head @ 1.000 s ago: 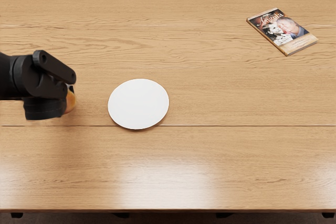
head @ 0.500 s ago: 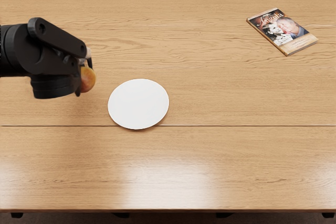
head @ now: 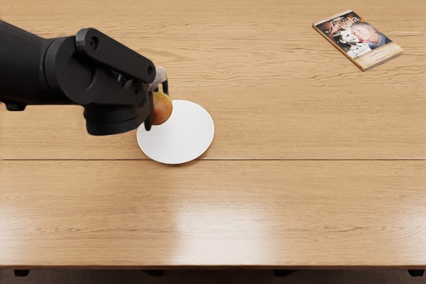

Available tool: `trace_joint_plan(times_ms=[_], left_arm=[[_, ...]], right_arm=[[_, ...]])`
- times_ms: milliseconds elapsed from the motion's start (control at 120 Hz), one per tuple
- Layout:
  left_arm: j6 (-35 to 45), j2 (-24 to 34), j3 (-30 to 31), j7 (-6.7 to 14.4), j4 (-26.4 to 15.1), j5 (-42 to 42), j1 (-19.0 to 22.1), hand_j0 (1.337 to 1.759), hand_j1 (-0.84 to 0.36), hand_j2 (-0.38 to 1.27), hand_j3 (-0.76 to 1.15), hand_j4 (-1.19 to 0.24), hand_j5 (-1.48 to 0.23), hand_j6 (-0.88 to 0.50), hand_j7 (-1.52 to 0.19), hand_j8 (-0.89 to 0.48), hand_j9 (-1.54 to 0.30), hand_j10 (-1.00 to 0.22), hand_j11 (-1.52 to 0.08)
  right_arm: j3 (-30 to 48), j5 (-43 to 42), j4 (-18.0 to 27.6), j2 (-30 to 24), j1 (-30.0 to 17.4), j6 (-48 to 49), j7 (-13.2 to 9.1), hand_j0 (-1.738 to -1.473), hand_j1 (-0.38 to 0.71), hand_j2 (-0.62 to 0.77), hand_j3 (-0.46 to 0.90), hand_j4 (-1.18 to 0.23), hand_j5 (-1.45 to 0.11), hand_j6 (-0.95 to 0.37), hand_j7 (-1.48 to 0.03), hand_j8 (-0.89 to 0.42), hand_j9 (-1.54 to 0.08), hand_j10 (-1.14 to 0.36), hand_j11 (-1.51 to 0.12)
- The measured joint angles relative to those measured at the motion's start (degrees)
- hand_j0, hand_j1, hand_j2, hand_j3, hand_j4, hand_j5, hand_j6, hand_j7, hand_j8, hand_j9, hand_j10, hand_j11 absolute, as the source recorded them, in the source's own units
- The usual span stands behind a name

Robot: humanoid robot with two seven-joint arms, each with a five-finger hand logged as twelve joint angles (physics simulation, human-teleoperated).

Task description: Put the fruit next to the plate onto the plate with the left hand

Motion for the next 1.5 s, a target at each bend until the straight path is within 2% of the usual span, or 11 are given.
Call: trace_joint_plan(times_ms=[300,375,467,567,717,917,1017,1083,1142,1275,1500], left_arm=[[0.45,0.00,-3.20,-0.01,2.10,0.06,0.99,1.637,-0.21,0.30,0.00,-0.40,-1.18,-0.23,-1.22,-0.41,-1.27,-0.79,-1.30],[0.61,0.00,-3.44,0.11,2.59,-0.01,1.27,1.642,-0.19,0.26,0.00,-0.44,-1.01,-0.26,-1.03,-0.44,-1.08,-0.68,-1.11],[0.72,0.00,-3.49,0.29,2.89,-0.21,1.45,1.648,-0.11,0.19,0.00,-0.38,-0.77,-0.26,-0.78,-0.38,-0.81,-0.53,-0.83],[0.67,0.00,-3.50,0.36,3.02,-0.27,1.54,1.652,-0.05,0.13,0.00,-0.33,-0.60,-0.26,-0.61,-0.33,-0.62,-0.42,-0.63],[0.49,0.00,-3.49,0.40,3.13,-0.26,1.54,1.655,0.00,0.09,0.00,-0.29,-0.46,-0.25,-0.46,-0.29,-0.47,-0.33,-0.47],[-0.32,0.24,-3.92,0.41,3.50,-0.29,0.92,1.657,0.03,0.07,0.00,-0.26,-0.37,-0.25,-0.37,-0.26,-0.38,-0.28,-0.38],[-0.43,6.50,-4.95,0.38,4.40,-0.21,1.55,1.657,0.04,0.06,0.00,-0.26,-0.35,-0.25,-0.35,-0.26,-0.36,-0.27,-0.36],[-0.51,9.45,-6.87,0.35,4.79,0.33,3.51,1.658,0.04,0.06,0.00,-0.26,-0.35,-0.25,-0.35,-0.26,-0.35,-0.26,-0.35],[-2.44,15.62,-9.68,0.31,4.99,1.28,5.82,1.658,0.05,0.06,0.00,-0.25,-0.34,-0.25,-0.34,-0.25,-0.34,-0.26,-0.34],[-9.99,27.68,-21.08,0.35,5.16,8.48,18.50,1.658,0.05,0.05,0.00,-0.25,-0.33,-0.25,-0.33,-0.25,-0.33,-0.25,-0.33],[-29.39,47.38,-41.11,0.40,5.20,14.39,31.75,1.658,0.05,0.05,0.00,-0.25,-0.33,-0.25,-0.33,-0.25,-0.33,-0.25,-0.33]], right_arm=[[0.00,-0.02,0.00,0.00,0.00,0.00,-0.02,-1.658,-0.31,-0.01,0.00,-0.04,-0.05,-0.04,-0.05,-0.04,-0.05,-0.04,-0.05],[0.00,-0.01,0.00,0.00,0.00,0.00,-0.02,-1.658,-0.31,-0.01,0.00,-0.04,-0.05,-0.04,-0.05,-0.04,-0.05,-0.04,-0.05],[0.00,-0.01,0.00,0.00,0.00,0.00,-0.02,-1.658,-0.31,-0.01,0.00,-0.03,-0.05,-0.04,-0.05,-0.04,-0.05,-0.04,-0.05],[0.00,0.00,-0.01,0.00,0.00,0.00,-0.03,-1.658,-0.31,-0.01,0.00,-0.03,-0.05,-0.04,-0.05,-0.03,-0.05,-0.03,-0.05],[0.00,-0.02,-0.01,0.00,0.00,0.00,-0.02,-1.658,-0.31,-0.01,0.00,-0.03,-0.05,-0.03,-0.05,-0.03,-0.05,-0.03,-0.05],[0.00,-0.01,-0.01,0.00,0.00,0.00,-0.01,-1.658,-0.31,-0.01,0.00,-0.03,-0.05,-0.03,-0.05,-0.03,-0.05,-0.03,-0.05],[0.00,-0.03,0.00,0.00,0.00,0.00,-0.02,-1.658,-0.31,-0.01,0.00,-0.03,-0.05,-0.03,-0.05,-0.03,-0.05,-0.03,-0.05],[0.00,-0.02,-0.01,0.00,0.00,0.00,0.00,-1.658,-0.31,-0.01,0.00,-0.03,-0.05,-0.03,-0.05,-0.03,-0.05,-0.03,-0.05],[0.00,-0.02,-0.01,0.00,0.00,0.00,0.00,-1.658,-0.31,-0.01,0.00,-0.03,-0.05,-0.03,-0.05,-0.03,-0.05,-0.03,-0.05],[0.00,-0.04,-0.01,0.00,0.00,0.00,-0.02,-1.658,-0.31,-0.01,0.00,-0.03,-0.05,-0.03,-0.05,-0.03,-0.05,-0.03,-0.05],[0.00,-0.02,-0.01,0.00,0.00,0.00,0.00,-1.658,-0.31,-0.01,0.00,-0.03,-0.05,-0.03,-0.05,-0.03,-0.05,-0.03,-0.05]])
